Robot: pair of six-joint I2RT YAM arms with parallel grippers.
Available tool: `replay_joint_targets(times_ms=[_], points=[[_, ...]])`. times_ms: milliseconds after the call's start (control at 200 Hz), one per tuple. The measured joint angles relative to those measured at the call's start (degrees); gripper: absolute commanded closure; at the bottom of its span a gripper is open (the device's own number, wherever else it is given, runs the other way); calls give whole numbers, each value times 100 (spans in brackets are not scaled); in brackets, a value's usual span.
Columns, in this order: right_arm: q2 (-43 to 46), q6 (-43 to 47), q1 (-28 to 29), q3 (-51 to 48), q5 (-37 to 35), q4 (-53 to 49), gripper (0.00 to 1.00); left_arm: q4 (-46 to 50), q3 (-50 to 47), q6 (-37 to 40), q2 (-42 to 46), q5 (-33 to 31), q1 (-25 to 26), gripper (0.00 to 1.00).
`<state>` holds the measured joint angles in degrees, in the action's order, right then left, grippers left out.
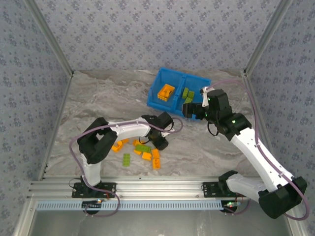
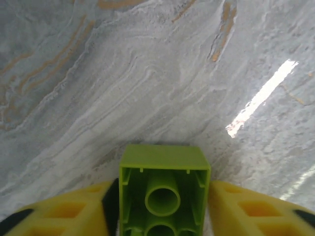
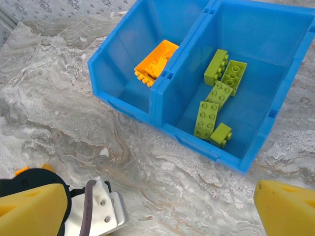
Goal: Sort the legos into containers by color
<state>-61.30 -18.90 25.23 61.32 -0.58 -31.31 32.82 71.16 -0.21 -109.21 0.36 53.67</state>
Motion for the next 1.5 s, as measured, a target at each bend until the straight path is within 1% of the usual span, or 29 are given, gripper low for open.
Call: replay_joint_targets(times_ms=[100, 245, 285, 320, 455, 585, 690, 790, 864, 989, 1129, 1289, 1419, 1499], points=[[0, -87, -94, 0, 46, -2, 0, -26, 0, -98, 0, -114, 35, 61], [7, -221, -138, 0, 90, -4, 0, -177, 35, -223, 72, -79, 114, 67], [13, -256, -138, 0, 94, -4, 0, -201, 120, -260, 129, -81, 129, 67], [31, -278, -138, 0, 94, -2, 0, -234, 219, -289, 181, -105, 149, 65], [203, -409, -138, 0, 31, 9, 0, -356, 1113, -337, 269, -374, 164, 64], [531, -575, -160, 0, -83, 210, 0, -546, 1937, -184, 164, -901, 146, 64], [715, -684, -225, 0, -247, 328, 0, -748, 2793, -26, -326, -1335, 146, 64], [782, -752, -273, -17, -385, 315, 0, -1025, 3624, 9, -1008, -1517, 39, 64], [826, -780, -262, -81, -369, 269, 0, -1213, 4266, 13, -1578, -1541, -94, 64], [960, -796, -234, -181, -348, 105, 0, -1185, 5512, -31, -2522, -1537, -269, 64], [1241, -798, -234, -216, -352, -59, 0, -1078, 6717, -234, -3314, -1314, -407, 60], [1460, -835, -234, -227, -352, -136, 0, -1049, 7311, -474, -3689, -966, -481, 53], [1467, -857, -234, -227, -352, -157, 0, -1043, 7355, -645, -3722, -750, -481, 47], [1467, -861, -234, -227, -352, -160, 0, -1045, 7355, -723, -3722, -671, -481, 46]])
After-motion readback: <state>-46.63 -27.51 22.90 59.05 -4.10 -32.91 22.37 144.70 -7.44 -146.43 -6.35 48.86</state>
